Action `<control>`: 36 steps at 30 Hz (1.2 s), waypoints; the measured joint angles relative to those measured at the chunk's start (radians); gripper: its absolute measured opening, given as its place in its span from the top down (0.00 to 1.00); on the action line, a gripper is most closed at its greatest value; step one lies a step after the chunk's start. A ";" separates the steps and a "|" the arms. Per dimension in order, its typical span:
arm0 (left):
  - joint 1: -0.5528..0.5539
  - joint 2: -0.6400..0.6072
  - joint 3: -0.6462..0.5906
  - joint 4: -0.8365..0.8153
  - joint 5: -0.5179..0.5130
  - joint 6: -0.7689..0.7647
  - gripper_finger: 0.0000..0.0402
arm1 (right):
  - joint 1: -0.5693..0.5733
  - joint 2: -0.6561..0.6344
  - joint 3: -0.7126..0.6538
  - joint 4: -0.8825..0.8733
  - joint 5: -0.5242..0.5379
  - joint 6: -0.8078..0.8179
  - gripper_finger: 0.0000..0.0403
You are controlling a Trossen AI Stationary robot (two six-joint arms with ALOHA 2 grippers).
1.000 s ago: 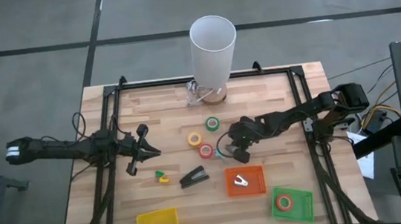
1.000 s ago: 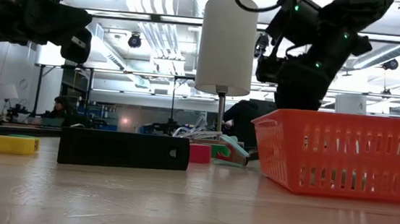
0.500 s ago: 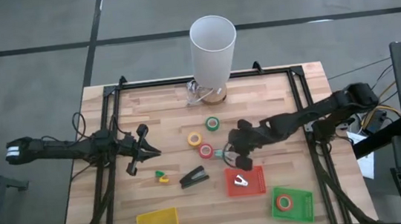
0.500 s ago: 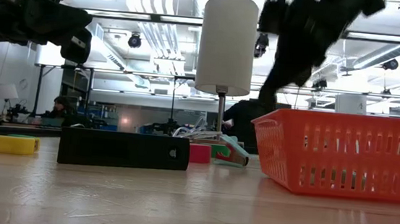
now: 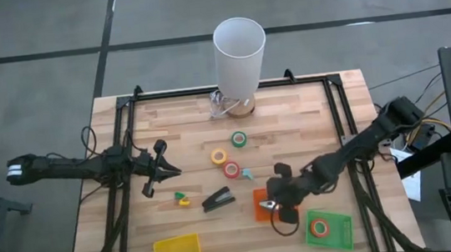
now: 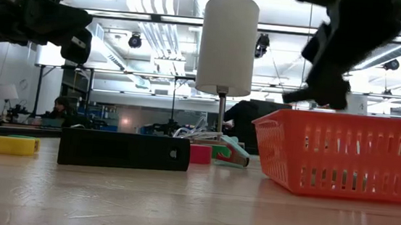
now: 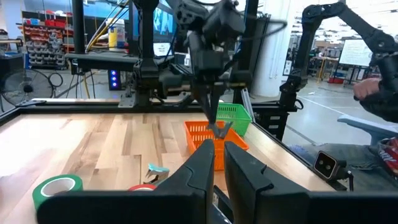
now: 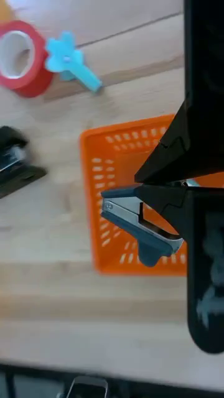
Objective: Pick and place Stapler, Stapler remover, tape
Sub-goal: Put the black stapler remover into the orange basket, then put the light blue stapler remover into the orange basket
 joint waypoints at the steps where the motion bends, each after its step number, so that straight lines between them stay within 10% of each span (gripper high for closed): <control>1: 0.000 0.000 0.000 0.000 0.000 0.000 0.90 | 0.000 0.013 0.000 0.000 0.001 0.011 0.98; 19: 0.000 0.000 0.000 0.000 0.000 0.000 0.90 | -0.004 0.049 0.017 -0.025 0.048 0.075 0.97; 36: 0.000 0.000 0.000 0.000 0.000 0.000 0.90 | -0.077 0.036 0.097 -0.006 0.050 -0.065 0.66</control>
